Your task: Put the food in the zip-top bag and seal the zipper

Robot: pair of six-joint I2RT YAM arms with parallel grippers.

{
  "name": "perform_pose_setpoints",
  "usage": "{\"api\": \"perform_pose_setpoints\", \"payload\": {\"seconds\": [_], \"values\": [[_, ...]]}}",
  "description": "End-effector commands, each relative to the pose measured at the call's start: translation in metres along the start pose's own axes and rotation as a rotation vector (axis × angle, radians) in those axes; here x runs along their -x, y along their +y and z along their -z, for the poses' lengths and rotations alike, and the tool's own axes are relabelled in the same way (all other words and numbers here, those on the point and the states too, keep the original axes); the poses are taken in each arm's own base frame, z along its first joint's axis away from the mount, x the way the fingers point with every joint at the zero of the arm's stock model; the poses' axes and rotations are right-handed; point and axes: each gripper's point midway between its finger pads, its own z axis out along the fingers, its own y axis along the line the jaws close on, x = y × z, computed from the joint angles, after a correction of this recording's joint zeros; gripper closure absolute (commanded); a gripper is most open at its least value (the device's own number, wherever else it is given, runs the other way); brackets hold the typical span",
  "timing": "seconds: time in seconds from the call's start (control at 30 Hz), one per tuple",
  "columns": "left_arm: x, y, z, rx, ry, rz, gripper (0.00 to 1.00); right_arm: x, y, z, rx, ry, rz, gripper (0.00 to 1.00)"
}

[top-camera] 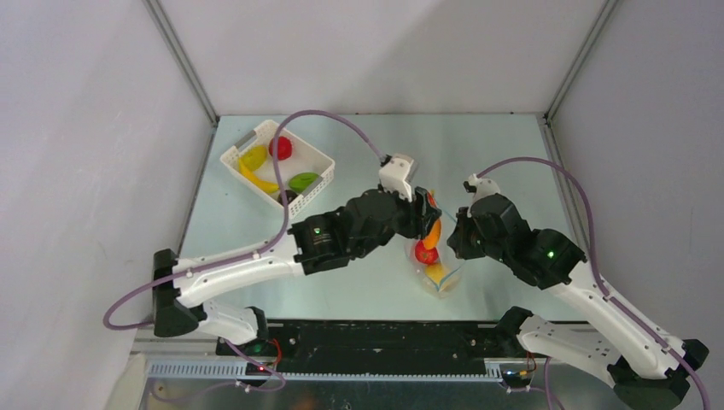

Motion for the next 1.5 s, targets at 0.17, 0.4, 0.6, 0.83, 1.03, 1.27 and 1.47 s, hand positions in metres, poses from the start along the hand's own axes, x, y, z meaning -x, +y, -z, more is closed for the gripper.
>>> {"api": "perform_pose_setpoints", "payload": {"seconds": [0.17, 0.4, 0.6, 0.83, 1.03, 1.27, 1.47], "values": [[-0.024, -0.025, -0.010, -0.024, 0.034, -0.035, 0.34, 0.007, 0.006, 0.004, 0.029, -0.036, -0.008, 1.00], [-0.033, -0.037, -0.006, -0.103, 0.044, 0.002, 0.02, 0.006, 0.005, 0.004, 0.026, -0.033, -0.006, 1.00], [-0.030, -0.045, 0.000, -0.154, 0.045, 0.012, 0.00, 0.005, 0.004, 0.005, 0.022, -0.032, -0.005, 1.00], [-0.018, -0.042, 0.015, -0.171, 0.025, -0.020, 0.00, 0.005, 0.002, 0.005, 0.011, -0.033, -0.004, 1.00], [0.004, -0.005, 0.038, -0.033, -0.056, -0.033, 0.00, 0.002, 0.001, 0.001, 0.004, -0.025, -0.002, 1.00], [0.027, 0.068, 0.062, 0.230, -0.151, 0.021, 0.00, 0.001, 0.000, 0.000, -0.001, -0.024, -0.002, 1.00], [0.033, 0.149, 0.081, 0.434, -0.181, 0.167, 0.00, 0.002, -0.002, 0.001, -0.010, -0.034, -0.003, 1.00]]}}
